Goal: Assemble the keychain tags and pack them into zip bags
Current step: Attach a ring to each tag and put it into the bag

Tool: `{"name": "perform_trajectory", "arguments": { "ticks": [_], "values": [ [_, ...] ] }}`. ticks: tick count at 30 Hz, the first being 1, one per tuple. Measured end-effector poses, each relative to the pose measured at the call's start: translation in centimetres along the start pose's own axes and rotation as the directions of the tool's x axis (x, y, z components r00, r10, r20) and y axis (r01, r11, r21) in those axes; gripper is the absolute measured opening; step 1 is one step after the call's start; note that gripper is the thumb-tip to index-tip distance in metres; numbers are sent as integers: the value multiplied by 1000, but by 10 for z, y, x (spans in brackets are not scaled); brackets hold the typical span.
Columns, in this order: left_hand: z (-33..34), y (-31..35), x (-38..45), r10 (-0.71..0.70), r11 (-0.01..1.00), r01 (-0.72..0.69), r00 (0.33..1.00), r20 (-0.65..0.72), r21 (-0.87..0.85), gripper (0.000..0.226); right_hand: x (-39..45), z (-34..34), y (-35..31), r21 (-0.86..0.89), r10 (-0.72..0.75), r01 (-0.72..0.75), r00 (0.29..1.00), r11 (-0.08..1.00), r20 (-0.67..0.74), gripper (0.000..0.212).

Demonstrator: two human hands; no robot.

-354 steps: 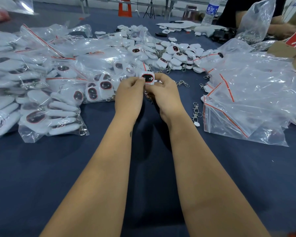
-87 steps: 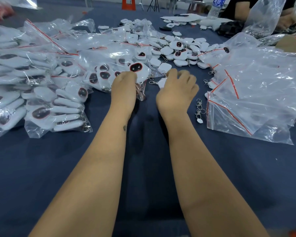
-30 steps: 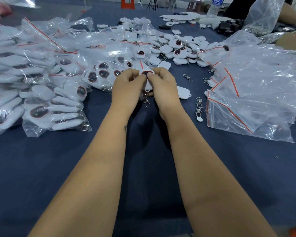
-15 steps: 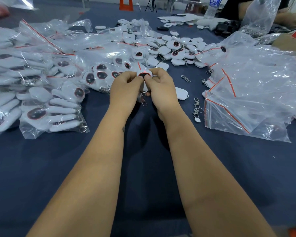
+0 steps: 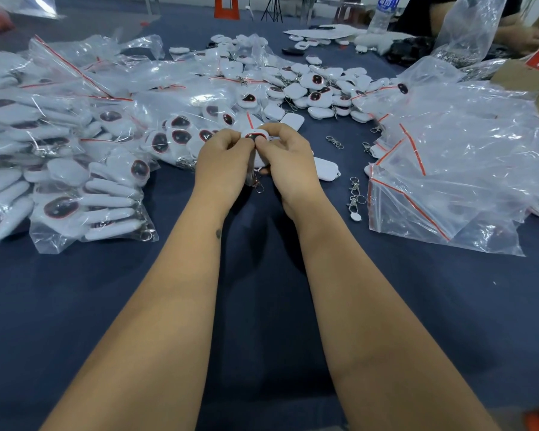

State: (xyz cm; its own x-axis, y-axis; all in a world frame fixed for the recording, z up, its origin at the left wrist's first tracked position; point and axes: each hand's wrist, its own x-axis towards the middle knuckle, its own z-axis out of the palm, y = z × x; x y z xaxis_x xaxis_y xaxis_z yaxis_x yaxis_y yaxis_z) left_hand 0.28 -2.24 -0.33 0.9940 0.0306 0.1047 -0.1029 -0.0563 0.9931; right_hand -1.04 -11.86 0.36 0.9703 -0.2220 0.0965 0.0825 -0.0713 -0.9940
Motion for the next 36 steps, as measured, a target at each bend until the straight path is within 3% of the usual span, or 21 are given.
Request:
{"name": "perform_trajectory", "arguments": {
  "ticks": [9,12,17,20,22,25,28,36],
  "values": [
    [2,-1,0,32,999,-30,999,-44,42,12,3,-1,3,36,3,-3,1000,999,-2,13],
    [3,2,-3,26,999,-28,998,-57,-41,13,3,-2,2,91,6,-9,999,996,36,19],
    [2,4,-3,105,982,-134,972,-213,-131,15,-1,-3,1,158,-34,13,991,987,128,30],
    [0,6,-3,239,964,-265,909,-341,-32,30,1,0,-1,216,-18,5,998,976,60,29],
    [-1,6,-3,239,964,-265,888,-392,-13,40,3,0,-2,350,-10,2,1000,937,20,26],
    [-1,1,-2,217,966,-158,926,-309,204,38,3,-2,-4,546,-10,-16,999,838,44,21],
    [0,-3,-4,229,884,-123,955,-189,451,20,3,-3,-5,618,10,-41,999,785,54,21],
    [4,5,-8,311,938,-243,904,-295,245,6,2,3,-3,299,11,19,995,954,-100,25]
  ]
}}
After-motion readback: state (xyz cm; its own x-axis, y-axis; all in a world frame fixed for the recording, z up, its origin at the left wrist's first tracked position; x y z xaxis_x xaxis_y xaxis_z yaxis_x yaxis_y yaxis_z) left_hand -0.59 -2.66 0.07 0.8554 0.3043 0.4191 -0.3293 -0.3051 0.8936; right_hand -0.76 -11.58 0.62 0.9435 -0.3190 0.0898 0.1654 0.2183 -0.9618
